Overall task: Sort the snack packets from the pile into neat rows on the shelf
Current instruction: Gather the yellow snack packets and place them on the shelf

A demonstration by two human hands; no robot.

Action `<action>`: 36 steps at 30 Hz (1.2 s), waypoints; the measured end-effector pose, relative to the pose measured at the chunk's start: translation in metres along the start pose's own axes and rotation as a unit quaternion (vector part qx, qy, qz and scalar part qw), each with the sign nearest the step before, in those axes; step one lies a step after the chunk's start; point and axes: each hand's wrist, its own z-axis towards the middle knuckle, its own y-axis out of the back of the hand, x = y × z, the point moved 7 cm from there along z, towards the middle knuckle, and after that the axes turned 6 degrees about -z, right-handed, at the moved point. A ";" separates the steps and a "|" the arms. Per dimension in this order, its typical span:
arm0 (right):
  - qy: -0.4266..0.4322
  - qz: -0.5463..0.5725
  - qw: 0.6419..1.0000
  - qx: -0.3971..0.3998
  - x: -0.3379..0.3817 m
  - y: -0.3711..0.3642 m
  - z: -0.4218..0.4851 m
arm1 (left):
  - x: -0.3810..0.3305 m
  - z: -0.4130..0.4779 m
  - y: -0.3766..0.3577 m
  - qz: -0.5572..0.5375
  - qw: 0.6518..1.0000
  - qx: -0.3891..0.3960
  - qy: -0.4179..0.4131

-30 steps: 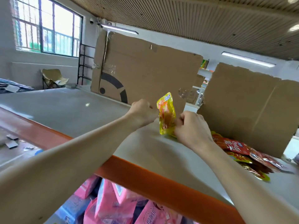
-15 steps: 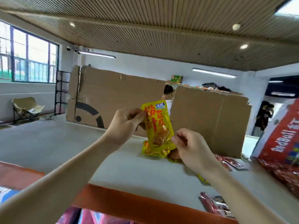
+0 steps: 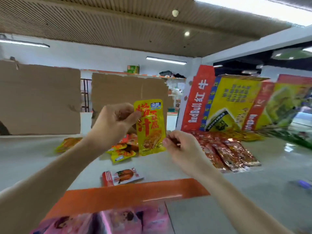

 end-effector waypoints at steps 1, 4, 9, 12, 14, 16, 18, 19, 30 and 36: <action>-0.008 0.000 1.000 -0.008 -0.013 0.016 -0.008 | -0.003 -0.001 -0.020 0.001 1.000 0.005 -0.006; -0.028 0.002 1.000 -0.013 -0.048 0.065 -0.032 | -0.009 0.000 -0.077 0.000 1.000 0.019 -0.006; -0.033 0.007 0.999 -0.038 -0.103 0.152 -0.062 | -0.026 0.000 -0.178 0.024 0.999 0.041 -0.020; -0.027 0.010 0.999 -0.044 -0.135 0.194 -0.081 | -0.035 -0.004 -0.235 0.042 0.997 0.055 -0.029; -0.027 0.010 0.998 -0.055 -0.156 0.219 -0.095 | -0.036 -0.006 -0.273 0.045 0.996 0.071 -0.025; -0.029 0.006 0.997 -0.068 -0.176 0.243 -0.109 | -0.037 -0.009 -0.309 0.049 0.995 0.082 -0.020; -0.038 -0.005 0.996 -0.080 -0.195 0.267 -0.118 | -0.039 -0.009 -0.341 0.049 0.995 0.090 -0.017; -0.041 -0.009 0.996 -0.082 -0.203 0.278 -0.121 | -0.040 -0.009 -0.355 0.047 0.994 0.093 -0.016; -0.069 0.006 0.993 -0.092 -0.268 0.316 -0.129 | -0.033 0.000 -0.429 0.049 0.991 0.126 0.002; -0.065 -0.016 0.995 -0.073 -0.276 0.307 -0.102 | -0.011 0.021 -0.426 0.056 0.990 0.133 0.007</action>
